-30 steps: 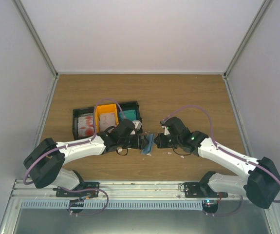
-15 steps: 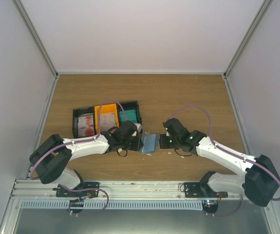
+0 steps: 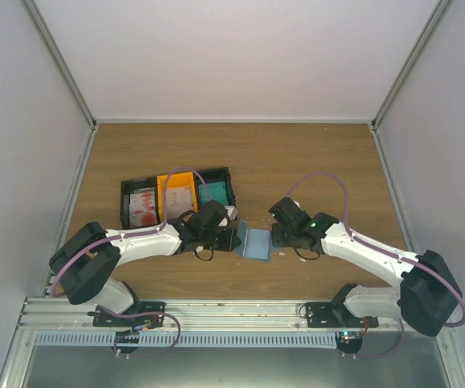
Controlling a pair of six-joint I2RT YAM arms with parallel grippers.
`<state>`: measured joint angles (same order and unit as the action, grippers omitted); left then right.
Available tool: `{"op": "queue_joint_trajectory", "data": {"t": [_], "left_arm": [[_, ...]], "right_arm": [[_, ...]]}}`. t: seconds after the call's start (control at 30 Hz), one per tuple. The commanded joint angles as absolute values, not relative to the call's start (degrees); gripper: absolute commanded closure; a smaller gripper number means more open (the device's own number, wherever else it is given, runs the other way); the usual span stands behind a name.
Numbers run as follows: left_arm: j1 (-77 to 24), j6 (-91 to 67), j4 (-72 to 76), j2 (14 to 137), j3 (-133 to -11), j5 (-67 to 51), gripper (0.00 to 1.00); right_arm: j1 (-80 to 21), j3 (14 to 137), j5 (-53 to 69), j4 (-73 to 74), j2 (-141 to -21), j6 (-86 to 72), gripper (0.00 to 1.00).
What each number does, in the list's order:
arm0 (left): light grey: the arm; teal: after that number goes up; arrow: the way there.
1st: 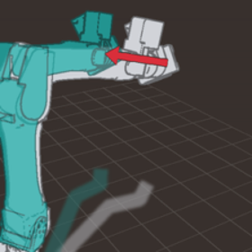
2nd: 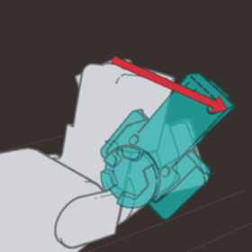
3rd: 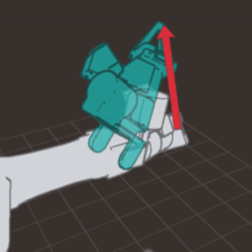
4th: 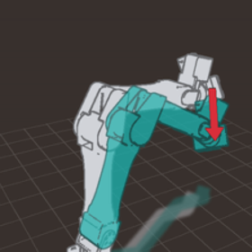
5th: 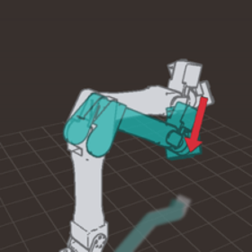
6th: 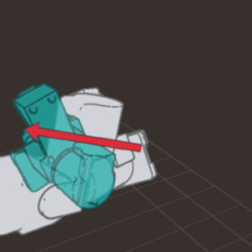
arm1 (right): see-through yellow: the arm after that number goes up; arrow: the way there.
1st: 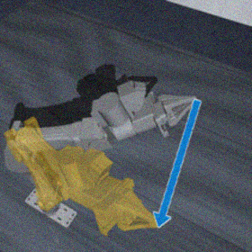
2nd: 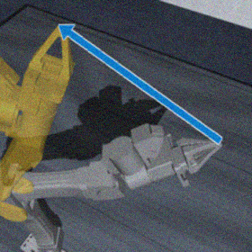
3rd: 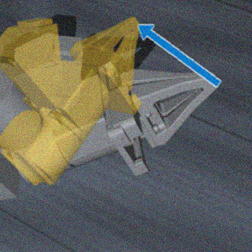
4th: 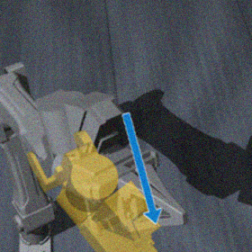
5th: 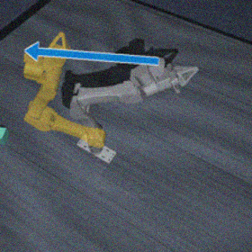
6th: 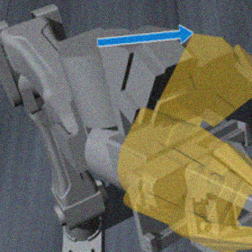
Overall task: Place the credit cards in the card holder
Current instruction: Open the card holder at the center of the board.
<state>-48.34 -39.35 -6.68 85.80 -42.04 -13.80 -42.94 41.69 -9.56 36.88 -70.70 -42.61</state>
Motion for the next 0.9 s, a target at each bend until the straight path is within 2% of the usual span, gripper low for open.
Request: {"op": "queue_joint_trajectory", "data": {"t": [0.0, 0.07, 0.23, 0.37, 0.5, 0.57, 0.67, 0.87], "left_arm": [[-48.34, -45.11, 1.23, 85.28, -39.49, -19.59, 0.99], [-48.51, -48.19, 3.25, 85.17, -38.62, -20.16, 1.00], [-48.61, -53.27, 8.66, 84.86, -37.04, -21.77, 1.00], [-48.81, -55.87, 11.92, 84.64, -36.62, -22.74, 1.00], [-49.66, -56.24, 12.36, 86.54, -37.83, -23.32, 1.00], [-50.23, -56.85, 13.30, 87.97, -37.64, -23.36, 1.00], [-50.68, -57.62, 14.62, 89.30, -36.61, -22.97, 1.00], [-51.06, -57.76, 14.61, 89.39, -34.37, -20.69, 1.00]], "right_arm": [[-42.54, 44.61, -13.29, 39.82, -69.36, -43.55, 0.58], [-42.48, 45.13, -14.23, 40.79, -68.22, -44.12, 0.49], [-42.53, 43.70, -7.52, 37.09, -65.59, -44.35, 0.48], [-42.38, 39.73, -0.49, 30.87, -65.58, -46.05, 0.55], [-42.35, 36.22, 2.60, 27.49, -66.36, -47.69, 0.67], [-42.25, 35.43, 2.75, 26.84, -66.92, -48.10, 0.69], [-42.28, 34.58, 2.44, 26.87, -67.95, -48.66, 0.68], [-42.23, 32.48, 2.59, 26.11, -69.24, -49.78, 0.58]]}}
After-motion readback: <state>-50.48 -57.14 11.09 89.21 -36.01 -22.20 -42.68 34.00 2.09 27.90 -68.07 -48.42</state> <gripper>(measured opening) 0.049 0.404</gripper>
